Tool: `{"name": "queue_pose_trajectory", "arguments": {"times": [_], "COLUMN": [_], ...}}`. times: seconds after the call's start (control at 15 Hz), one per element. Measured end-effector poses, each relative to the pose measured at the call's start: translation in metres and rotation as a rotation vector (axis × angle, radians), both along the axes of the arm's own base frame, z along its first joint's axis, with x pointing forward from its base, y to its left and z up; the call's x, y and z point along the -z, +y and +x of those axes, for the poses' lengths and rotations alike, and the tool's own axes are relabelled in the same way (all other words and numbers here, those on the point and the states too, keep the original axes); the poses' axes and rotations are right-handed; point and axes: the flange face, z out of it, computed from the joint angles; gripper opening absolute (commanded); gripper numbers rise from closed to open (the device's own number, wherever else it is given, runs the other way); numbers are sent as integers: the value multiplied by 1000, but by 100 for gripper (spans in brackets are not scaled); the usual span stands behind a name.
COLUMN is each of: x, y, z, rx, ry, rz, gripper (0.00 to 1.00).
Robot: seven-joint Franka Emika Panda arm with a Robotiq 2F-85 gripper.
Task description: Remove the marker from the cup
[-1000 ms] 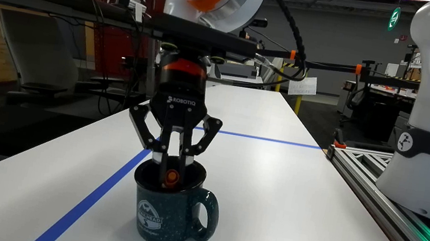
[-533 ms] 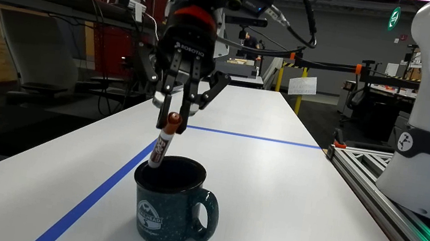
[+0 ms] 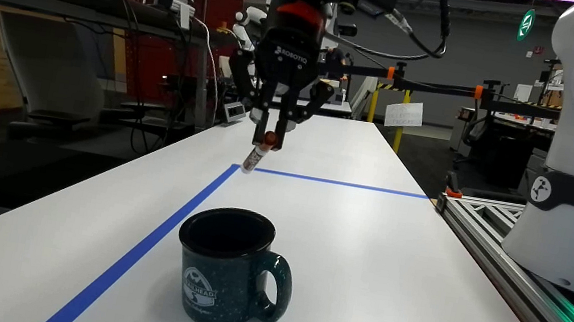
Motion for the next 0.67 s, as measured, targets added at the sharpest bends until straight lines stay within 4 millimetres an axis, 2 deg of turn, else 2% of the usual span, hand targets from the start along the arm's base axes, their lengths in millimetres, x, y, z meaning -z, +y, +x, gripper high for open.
{"name": "queue_pose_trajectory", "arguments": {"times": [0.47, 0.67], "x": [37, 63], "y": [-68, -81], "z": [-25, -26], "rx": [156, 208], "ry": [45, 38], "rz": [-132, -147], "gripper": [5, 5]}}
